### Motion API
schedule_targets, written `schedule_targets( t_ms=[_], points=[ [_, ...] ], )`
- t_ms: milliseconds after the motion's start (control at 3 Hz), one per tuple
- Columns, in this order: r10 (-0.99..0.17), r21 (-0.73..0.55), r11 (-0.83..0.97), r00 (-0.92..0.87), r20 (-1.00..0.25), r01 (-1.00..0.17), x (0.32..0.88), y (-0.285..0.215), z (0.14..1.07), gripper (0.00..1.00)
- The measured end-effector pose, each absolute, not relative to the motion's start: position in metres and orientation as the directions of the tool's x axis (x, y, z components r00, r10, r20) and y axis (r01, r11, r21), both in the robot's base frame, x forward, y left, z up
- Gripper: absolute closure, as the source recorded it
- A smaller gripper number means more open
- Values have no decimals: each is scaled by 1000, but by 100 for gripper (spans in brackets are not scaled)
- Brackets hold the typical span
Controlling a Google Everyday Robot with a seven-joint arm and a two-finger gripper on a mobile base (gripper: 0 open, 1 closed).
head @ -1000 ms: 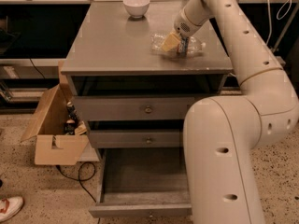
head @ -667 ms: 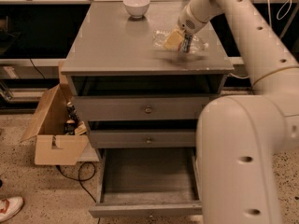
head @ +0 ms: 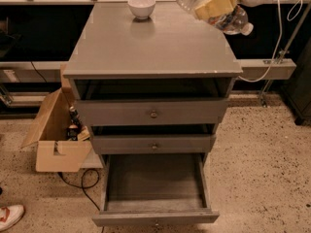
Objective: Place water bottle into bottom drawer
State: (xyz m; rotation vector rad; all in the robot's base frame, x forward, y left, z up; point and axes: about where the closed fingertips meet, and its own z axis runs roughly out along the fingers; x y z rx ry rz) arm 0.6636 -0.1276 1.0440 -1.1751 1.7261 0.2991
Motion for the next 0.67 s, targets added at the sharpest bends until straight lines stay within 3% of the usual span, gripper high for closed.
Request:
schedule_targets(
  t_ms=[333, 667],
  points=[
    [-509, -206, 498, -91, -856, -842, 599, -120, 1028, 100],
    [-515, -155, 522, -166, -841, -839, 581, -143, 992, 100]
  ],
)
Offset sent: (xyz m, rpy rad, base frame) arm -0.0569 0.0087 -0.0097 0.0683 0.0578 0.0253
